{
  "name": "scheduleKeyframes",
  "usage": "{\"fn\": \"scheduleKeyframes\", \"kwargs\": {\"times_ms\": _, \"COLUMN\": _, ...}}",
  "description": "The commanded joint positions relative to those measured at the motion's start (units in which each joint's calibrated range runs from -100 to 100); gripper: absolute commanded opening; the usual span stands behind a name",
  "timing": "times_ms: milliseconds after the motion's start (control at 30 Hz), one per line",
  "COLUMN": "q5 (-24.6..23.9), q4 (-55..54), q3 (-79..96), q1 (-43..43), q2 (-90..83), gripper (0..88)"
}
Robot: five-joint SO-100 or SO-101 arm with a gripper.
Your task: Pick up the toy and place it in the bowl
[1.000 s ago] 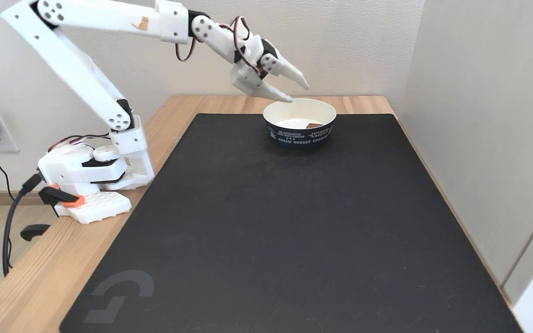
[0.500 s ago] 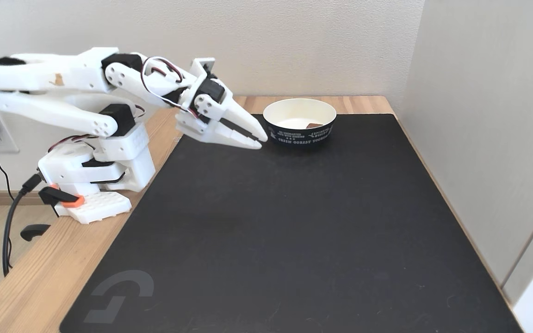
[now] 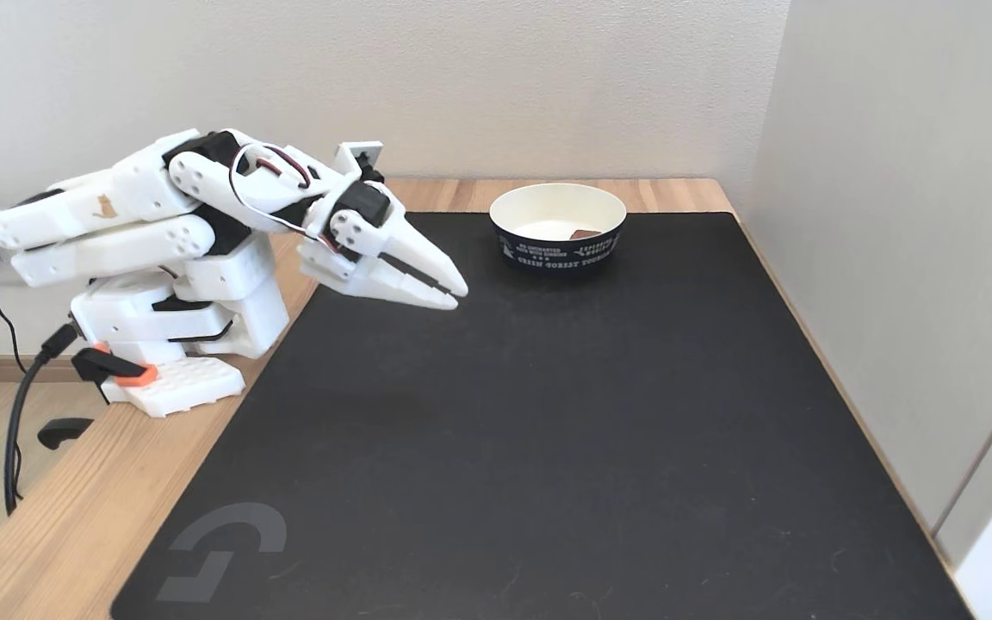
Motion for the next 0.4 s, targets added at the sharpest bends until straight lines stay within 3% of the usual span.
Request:
{"fn": "scheduleKeyframes", "kwargs": {"times_ms": 0, "q5": 0.34, "q4": 5.26, "q3": 0.78, "q1": 2.36, "q2": -0.83, "gripper": 2.2}}
{"fn": "scheduleKeyframes", "kwargs": {"times_ms": 367, "q5": 0.40, "q4": 5.18, "q3": 0.78, "q1": 1.69, "q2": -0.83, "gripper": 2.2}}
